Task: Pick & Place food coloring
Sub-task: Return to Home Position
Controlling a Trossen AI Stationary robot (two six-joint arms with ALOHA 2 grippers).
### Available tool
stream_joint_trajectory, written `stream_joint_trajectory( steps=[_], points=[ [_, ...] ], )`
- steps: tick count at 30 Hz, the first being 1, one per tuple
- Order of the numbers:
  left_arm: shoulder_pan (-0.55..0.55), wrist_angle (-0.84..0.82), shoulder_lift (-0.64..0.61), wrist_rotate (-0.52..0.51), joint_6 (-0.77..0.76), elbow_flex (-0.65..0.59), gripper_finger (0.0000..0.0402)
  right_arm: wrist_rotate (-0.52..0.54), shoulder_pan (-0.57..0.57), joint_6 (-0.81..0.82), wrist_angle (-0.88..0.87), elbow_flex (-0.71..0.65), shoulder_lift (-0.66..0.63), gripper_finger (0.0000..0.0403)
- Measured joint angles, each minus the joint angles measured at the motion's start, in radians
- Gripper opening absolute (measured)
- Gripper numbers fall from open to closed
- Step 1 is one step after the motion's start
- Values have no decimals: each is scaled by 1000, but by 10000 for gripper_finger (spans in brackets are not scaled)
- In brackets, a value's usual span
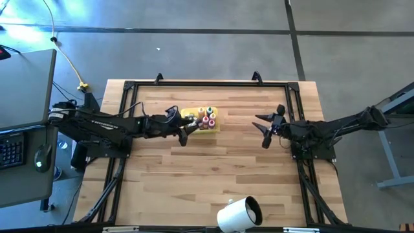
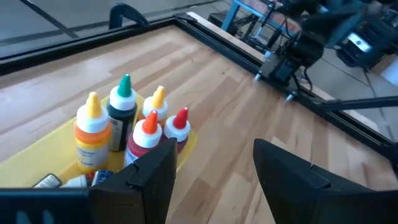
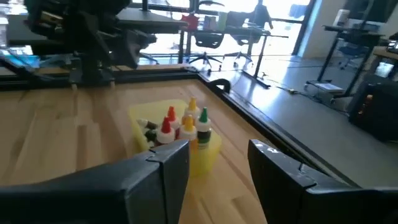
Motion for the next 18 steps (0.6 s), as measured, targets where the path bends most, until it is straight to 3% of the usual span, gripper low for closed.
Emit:
stream_joint_trajectory(
  steps=[5, 10, 18],
  points=[
    [0, 7, 0, -30, -8, 0, 209, -115, 0, 3, 2, 0, -10, 156],
    [0, 47, 0, 31, -48, 0, 209, -187, 0, 0, 2, 0, -13, 156],
    [0, 44, -27, 123, 63, -1, 209, -284, 0, -30, -3, 0, -30, 156]
  ],
)
